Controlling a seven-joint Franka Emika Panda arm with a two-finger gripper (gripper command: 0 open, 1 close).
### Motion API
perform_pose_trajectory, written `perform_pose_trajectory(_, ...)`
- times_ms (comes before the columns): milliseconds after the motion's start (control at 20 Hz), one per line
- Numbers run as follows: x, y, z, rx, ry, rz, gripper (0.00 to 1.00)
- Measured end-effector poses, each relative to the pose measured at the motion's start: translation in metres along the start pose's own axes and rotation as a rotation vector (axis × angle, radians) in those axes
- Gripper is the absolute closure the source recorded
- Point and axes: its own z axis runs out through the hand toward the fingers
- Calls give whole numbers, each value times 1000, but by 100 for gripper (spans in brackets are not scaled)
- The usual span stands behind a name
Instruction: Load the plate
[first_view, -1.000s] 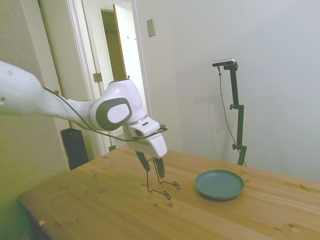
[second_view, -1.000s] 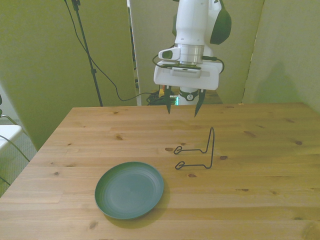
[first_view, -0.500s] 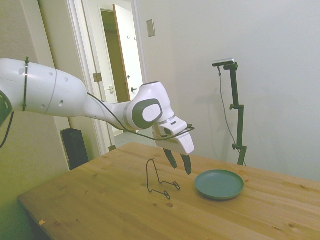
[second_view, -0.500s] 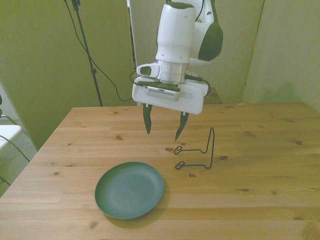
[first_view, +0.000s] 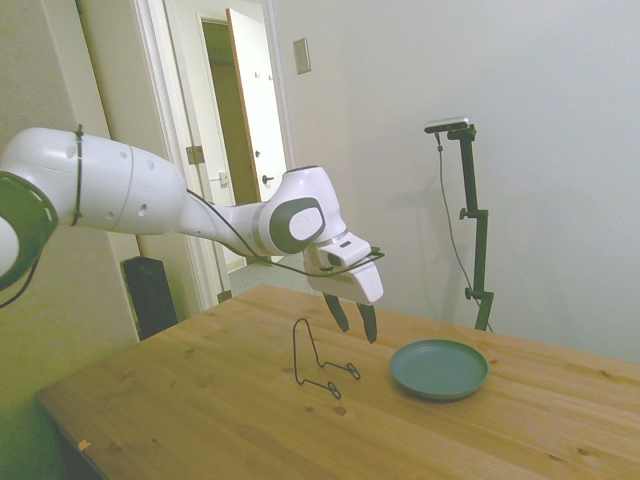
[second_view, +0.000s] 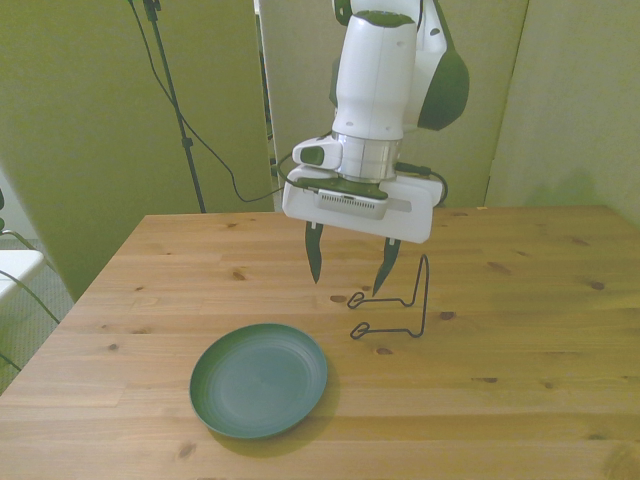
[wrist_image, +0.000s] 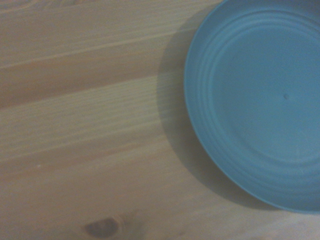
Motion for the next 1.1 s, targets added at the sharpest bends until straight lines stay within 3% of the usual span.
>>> perform_pose_trajectory(450,7,-68,55,-22,80,40,0)
perform_pose_trajectory(750,23,-75,64,-124,184,49,0)
perform_pose_trajectory(1100,33,-68,80,-162,212,53,0)
